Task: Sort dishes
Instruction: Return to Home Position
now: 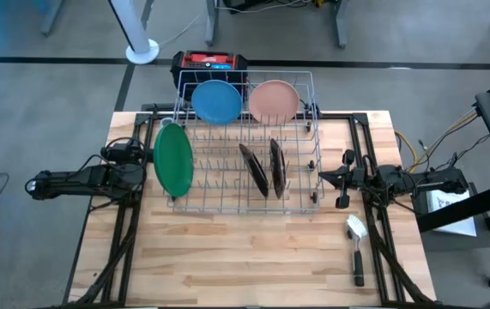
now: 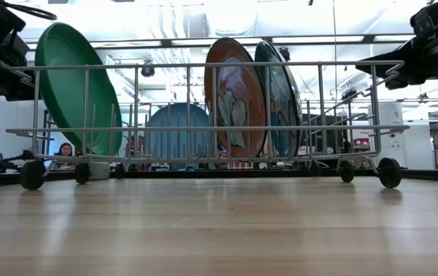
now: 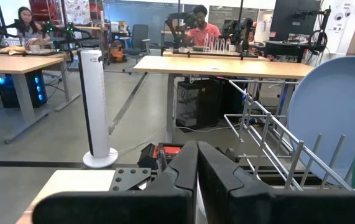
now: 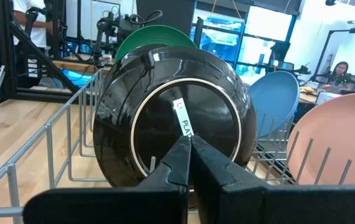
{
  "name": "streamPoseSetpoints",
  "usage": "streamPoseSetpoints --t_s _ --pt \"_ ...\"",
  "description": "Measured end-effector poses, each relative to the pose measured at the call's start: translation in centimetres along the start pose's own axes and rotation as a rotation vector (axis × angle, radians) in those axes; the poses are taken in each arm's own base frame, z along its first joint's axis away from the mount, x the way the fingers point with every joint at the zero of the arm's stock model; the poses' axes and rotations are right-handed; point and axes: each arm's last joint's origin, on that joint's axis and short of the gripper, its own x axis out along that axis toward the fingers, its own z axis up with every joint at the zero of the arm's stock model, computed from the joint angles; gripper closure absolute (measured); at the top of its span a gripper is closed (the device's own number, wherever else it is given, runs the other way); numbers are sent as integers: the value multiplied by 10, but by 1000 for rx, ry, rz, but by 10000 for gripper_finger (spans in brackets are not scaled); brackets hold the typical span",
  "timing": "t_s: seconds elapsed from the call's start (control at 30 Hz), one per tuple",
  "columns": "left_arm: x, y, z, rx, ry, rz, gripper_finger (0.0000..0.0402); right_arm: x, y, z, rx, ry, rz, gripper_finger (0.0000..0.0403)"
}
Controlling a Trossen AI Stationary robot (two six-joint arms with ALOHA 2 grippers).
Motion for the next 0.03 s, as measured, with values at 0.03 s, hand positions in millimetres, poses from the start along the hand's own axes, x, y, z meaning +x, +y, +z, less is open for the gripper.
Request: streamPoseSetpoints --t_s 0.03 --pt "0 0 0 0 0 0 401 0 0 0 0 0 -1 401"
